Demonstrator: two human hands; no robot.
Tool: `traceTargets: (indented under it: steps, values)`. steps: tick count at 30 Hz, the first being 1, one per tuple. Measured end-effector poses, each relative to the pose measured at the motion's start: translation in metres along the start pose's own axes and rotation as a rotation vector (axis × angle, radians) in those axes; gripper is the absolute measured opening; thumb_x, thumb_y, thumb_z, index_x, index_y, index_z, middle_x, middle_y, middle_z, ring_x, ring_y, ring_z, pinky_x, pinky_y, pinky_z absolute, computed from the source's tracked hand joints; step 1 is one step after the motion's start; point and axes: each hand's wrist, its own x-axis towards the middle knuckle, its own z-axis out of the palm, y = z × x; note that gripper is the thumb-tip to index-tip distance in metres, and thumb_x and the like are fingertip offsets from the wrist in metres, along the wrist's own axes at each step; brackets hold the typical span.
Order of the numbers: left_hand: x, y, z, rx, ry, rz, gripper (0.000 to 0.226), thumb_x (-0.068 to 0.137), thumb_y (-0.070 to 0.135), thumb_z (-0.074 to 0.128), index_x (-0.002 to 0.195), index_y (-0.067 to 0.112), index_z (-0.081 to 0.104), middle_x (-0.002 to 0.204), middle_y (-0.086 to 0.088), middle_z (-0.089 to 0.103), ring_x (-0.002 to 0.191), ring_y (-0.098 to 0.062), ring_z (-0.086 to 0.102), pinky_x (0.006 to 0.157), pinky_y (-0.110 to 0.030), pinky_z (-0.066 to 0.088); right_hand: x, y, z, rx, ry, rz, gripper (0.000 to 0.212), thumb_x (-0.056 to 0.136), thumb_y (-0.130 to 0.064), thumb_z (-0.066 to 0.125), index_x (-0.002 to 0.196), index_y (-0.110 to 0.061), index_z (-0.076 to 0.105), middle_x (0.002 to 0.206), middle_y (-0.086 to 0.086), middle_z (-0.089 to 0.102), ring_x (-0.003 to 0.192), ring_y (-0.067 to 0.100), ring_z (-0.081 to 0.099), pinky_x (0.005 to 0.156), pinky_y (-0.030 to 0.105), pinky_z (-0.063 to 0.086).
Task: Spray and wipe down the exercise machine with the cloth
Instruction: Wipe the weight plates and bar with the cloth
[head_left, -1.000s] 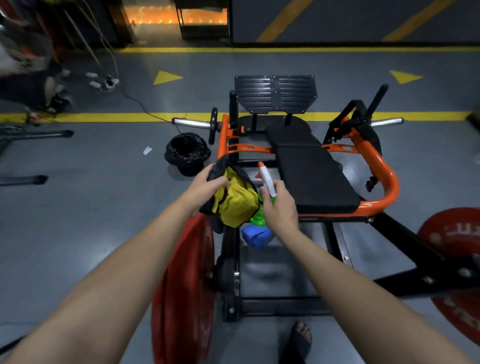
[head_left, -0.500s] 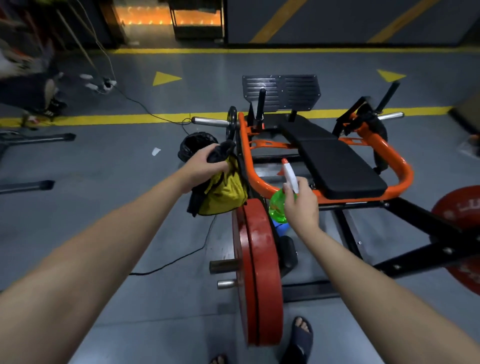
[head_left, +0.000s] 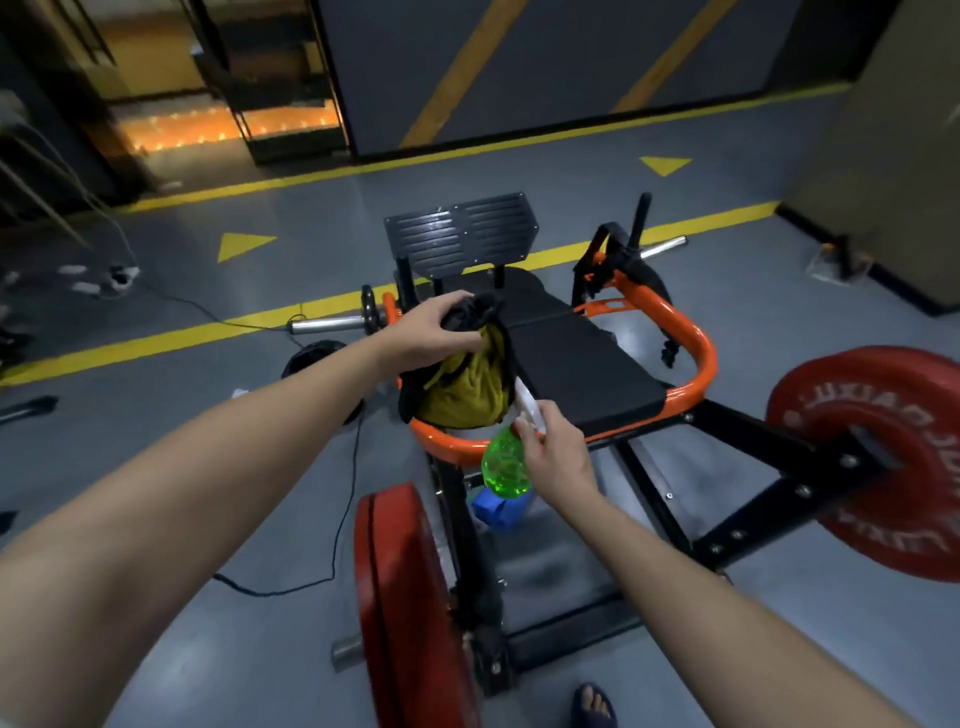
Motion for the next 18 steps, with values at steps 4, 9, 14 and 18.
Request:
traceTargets:
  steps: [4, 9, 14, 18]
  values:
    - [0.057, 0.038, 0.054, 0.020, -0.093, -0.009, 0.040, 0.086, 0.020, 0.076, 0.123, 0.026, 0.063, 0.101, 0.007, 0.071, 0.095, -0.011, 0.068, 0.082, -0.026, 0.055, 0.024, 0.054, -0.055, -0.006, -0.026, 0.095, 0.013, 0.104, -0.028, 0.054, 0.105, -0.015, 0.056, 0.093, 0.009, 0.067, 0.090, 0.035, 0.063, 0.072, 0.041, 0.043]
    - [0.127, 0.103, 0.148, 0.072, -0.210, 0.024, 0.054, 0.072, 0.041, 0.074, 0.122, 0.026, 0.065, 0.112, -0.003, 0.073, 0.104, -0.020, 0.070, 0.095, -0.038, 0.057, 0.045, 0.130, -0.128, -0.032, -0.010, 0.183, 0.009, 0.098, -0.015, 0.051, 0.105, -0.010, 0.056, 0.103, 0.013, 0.065, 0.097, 0.036, 0.060, 0.077, 0.042, 0.044]
    - [0.168, 0.143, 0.250, -0.127, -0.197, -0.002, 0.040, 0.078, 0.031, 0.077, 0.116, 0.028, 0.065, 0.098, 0.003, 0.071, 0.090, -0.013, 0.068, 0.079, -0.027, 0.056, 0.031, 0.187, -0.205, 0.178, 0.260, 0.308, 0.012, 0.101, -0.027, 0.060, 0.092, -0.019, 0.058, 0.081, -0.003, 0.060, 0.078, 0.020, 0.056, 0.068, 0.036, 0.038]
    - [0.171, 0.163, 0.325, -0.267, -0.221, -0.046, 0.020, 0.088, 0.011, 0.072, 0.106, 0.016, 0.064, 0.088, 0.003, 0.064, 0.074, -0.002, 0.063, 0.067, -0.016, 0.049, 0.007, 0.219, -0.257, 0.347, 0.461, 0.470, 0.020, 0.099, -0.042, 0.062, 0.090, -0.025, 0.058, 0.079, -0.004, 0.058, 0.071, 0.012, 0.055, 0.069, 0.035, 0.040]
